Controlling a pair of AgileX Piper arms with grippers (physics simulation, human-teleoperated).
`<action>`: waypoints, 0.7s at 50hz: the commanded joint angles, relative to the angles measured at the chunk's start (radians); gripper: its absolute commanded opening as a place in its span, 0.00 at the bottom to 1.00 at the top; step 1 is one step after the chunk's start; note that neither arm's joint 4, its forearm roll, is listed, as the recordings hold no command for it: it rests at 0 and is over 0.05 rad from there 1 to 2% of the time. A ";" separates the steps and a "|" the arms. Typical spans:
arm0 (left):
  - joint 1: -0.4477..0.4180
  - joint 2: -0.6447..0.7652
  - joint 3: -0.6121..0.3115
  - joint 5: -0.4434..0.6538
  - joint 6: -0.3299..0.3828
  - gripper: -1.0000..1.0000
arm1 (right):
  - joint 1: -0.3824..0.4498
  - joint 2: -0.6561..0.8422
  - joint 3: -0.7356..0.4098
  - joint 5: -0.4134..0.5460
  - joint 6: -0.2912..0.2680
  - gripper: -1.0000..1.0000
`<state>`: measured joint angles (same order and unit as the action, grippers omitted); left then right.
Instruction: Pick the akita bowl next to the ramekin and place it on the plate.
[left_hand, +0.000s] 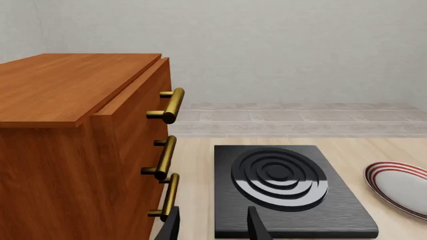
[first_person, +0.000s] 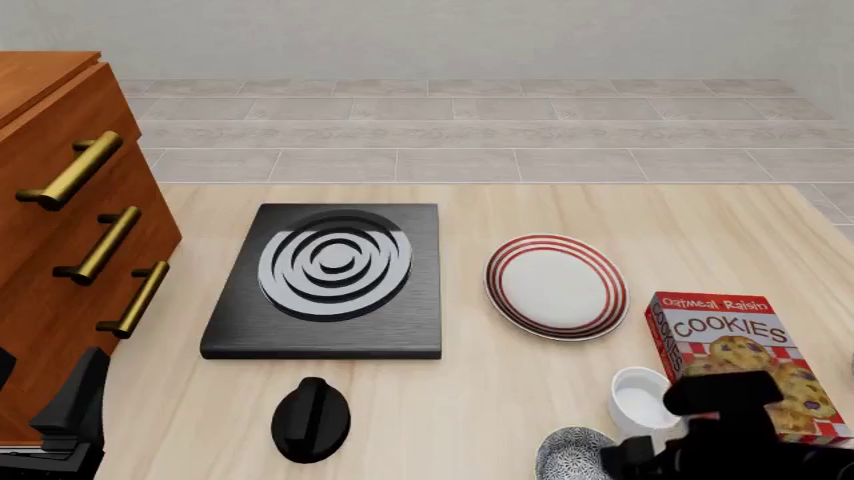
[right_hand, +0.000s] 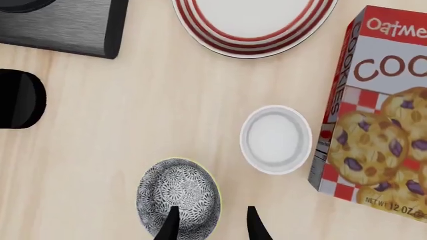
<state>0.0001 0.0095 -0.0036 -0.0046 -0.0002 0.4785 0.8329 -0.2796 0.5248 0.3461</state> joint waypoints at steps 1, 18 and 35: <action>0.000 0.000 0.000 0.000 0.000 1.00 | 0.014 0.019 0.035 -0.042 0.019 1.00; 0.000 0.000 0.000 0.000 0.000 1.00 | 0.021 0.054 0.062 -0.092 0.025 1.00; 0.000 0.000 0.000 0.000 0.000 1.00 | 0.038 0.100 0.088 -0.154 0.040 1.00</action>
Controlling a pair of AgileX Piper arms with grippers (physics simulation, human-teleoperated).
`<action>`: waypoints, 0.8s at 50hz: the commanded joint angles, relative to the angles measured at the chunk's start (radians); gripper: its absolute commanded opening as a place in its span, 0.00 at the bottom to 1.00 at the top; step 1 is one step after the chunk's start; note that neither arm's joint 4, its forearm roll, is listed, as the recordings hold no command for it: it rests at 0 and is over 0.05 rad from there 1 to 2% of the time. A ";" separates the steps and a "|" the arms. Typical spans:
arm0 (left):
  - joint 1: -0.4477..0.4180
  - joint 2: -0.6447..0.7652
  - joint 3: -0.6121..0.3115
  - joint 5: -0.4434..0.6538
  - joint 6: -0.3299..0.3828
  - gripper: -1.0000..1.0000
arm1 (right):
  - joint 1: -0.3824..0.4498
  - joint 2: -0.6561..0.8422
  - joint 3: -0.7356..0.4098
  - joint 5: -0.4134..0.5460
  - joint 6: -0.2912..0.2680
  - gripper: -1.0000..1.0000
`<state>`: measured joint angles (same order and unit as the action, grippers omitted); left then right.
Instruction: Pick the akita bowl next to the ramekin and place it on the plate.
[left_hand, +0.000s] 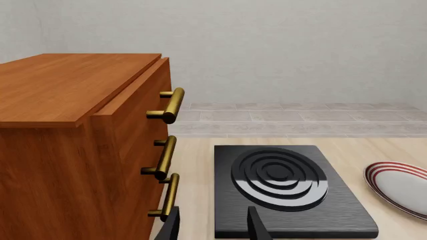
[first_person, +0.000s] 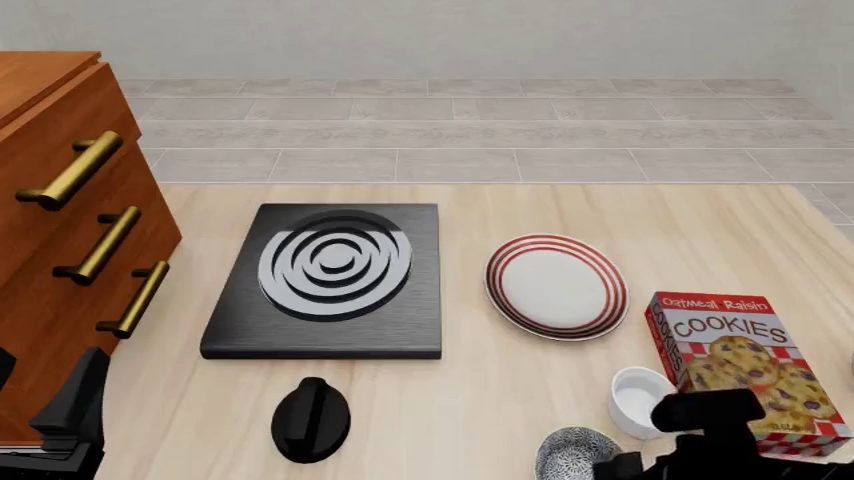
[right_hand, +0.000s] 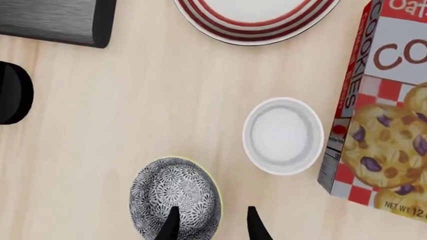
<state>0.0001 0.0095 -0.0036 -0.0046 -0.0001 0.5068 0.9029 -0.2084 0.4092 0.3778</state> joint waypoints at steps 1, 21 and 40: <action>0.000 0.000 0.000 0.000 0.000 1.00 | 0.010 0.032 0.018 -0.041 0.008 1.00; 0.000 0.000 0.000 0.000 0.000 1.00 | 0.015 0.064 0.048 -0.096 0.015 1.00; 0.000 0.000 0.000 0.000 0.000 1.00 | 0.036 0.103 0.079 -0.162 0.037 1.00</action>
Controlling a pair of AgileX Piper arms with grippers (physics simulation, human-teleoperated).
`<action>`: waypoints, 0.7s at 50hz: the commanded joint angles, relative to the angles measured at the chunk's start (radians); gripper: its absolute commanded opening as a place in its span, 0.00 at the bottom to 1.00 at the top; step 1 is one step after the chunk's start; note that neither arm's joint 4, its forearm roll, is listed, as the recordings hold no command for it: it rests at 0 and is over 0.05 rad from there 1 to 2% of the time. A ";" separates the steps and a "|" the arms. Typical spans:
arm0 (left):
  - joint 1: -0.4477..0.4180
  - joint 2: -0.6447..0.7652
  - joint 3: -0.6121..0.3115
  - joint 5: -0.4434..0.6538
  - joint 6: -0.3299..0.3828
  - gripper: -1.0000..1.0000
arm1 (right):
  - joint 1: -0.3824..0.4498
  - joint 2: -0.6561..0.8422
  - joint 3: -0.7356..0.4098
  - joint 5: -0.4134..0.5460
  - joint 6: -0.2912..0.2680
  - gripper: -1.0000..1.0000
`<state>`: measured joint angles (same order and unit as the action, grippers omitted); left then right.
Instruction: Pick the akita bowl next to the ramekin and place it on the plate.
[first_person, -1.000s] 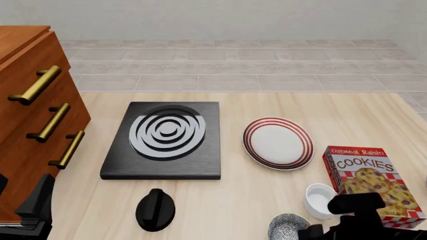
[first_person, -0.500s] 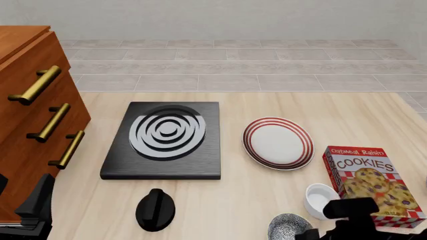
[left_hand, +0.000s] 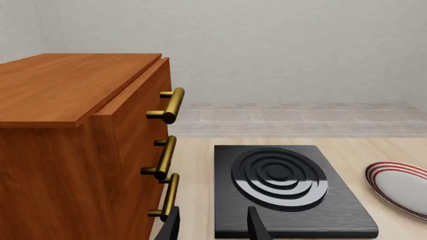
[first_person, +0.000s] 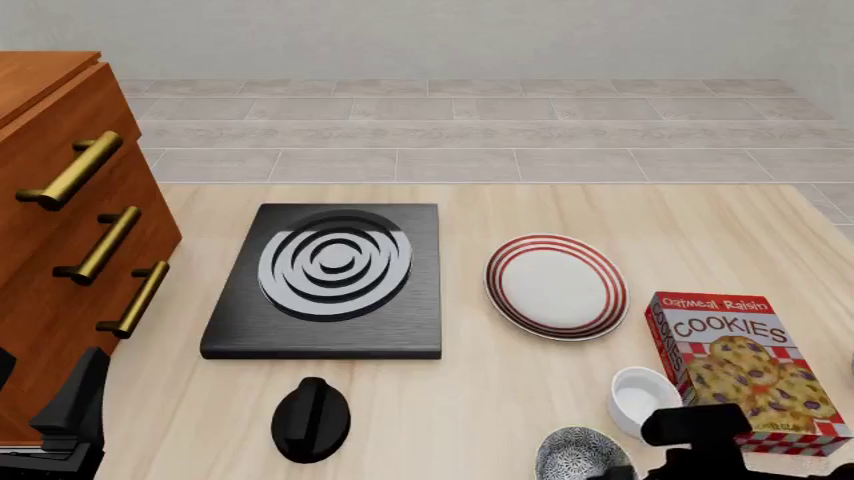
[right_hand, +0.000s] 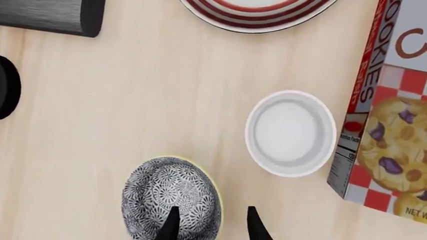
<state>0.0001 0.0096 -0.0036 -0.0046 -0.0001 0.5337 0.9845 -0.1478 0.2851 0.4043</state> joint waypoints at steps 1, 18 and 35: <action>0.000 0.000 0.000 0.000 0.000 1.00 | 0.008 0.024 0.021 -0.042 0.011 1.00; 0.000 0.000 0.000 0.000 0.000 1.00 | 0.027 0.013 0.035 -0.050 0.034 0.00; 0.000 0.000 0.000 0.000 0.000 1.00 | 0.020 0.014 0.012 -0.039 0.025 0.00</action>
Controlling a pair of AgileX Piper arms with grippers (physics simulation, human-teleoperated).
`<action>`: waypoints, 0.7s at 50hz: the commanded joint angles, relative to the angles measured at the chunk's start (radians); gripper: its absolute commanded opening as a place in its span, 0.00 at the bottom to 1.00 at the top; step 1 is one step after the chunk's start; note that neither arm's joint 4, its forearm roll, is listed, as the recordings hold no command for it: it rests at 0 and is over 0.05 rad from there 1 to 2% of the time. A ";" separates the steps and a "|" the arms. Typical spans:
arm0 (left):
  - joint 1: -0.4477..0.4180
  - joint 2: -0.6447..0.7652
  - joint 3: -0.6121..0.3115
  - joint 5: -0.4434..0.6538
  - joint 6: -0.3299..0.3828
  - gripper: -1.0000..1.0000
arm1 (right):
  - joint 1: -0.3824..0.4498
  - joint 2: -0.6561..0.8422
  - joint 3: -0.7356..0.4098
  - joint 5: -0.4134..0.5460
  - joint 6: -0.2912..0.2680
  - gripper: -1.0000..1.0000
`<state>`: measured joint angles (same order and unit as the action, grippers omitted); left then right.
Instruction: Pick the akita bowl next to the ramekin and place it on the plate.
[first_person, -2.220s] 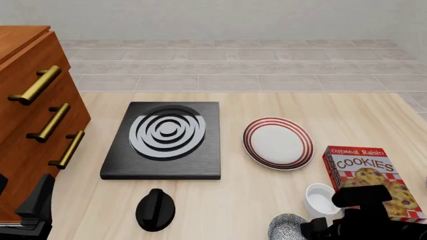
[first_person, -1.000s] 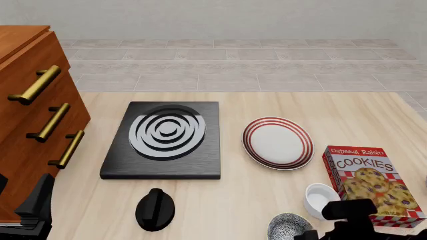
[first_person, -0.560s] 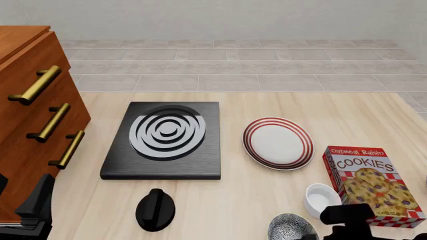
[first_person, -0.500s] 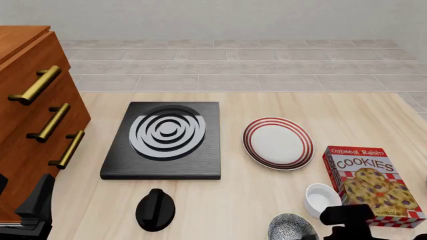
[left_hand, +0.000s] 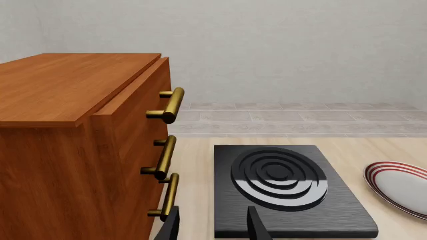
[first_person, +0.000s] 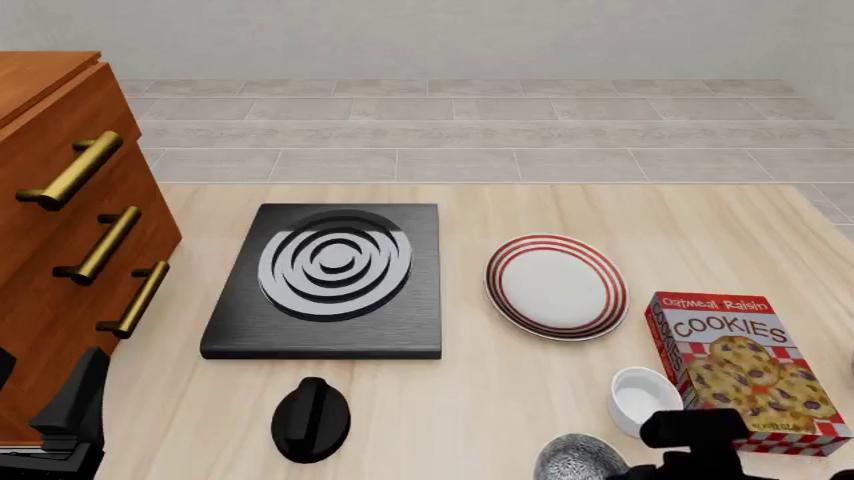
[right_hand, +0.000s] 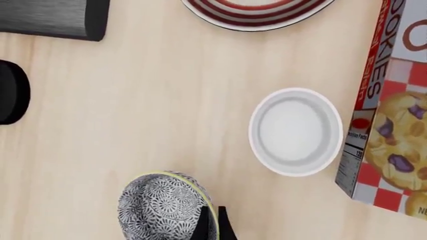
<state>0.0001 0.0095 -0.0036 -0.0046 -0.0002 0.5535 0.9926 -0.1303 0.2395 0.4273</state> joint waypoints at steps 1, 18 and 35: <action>0.000 0.000 0.000 0.000 0.000 1.00 | 0.000 0.001 -0.012 0.016 0.000 0.00; 0.000 0.000 0.000 0.000 0.000 1.00 | 0.004 -0.059 -0.085 0.110 -0.020 0.00; 0.000 0.000 0.000 0.000 0.000 1.00 | 0.036 -0.082 -0.104 0.121 0.026 0.00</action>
<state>0.0001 0.0095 -0.0036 -0.0046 -0.0001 0.5724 0.9212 -0.2148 0.3542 0.4290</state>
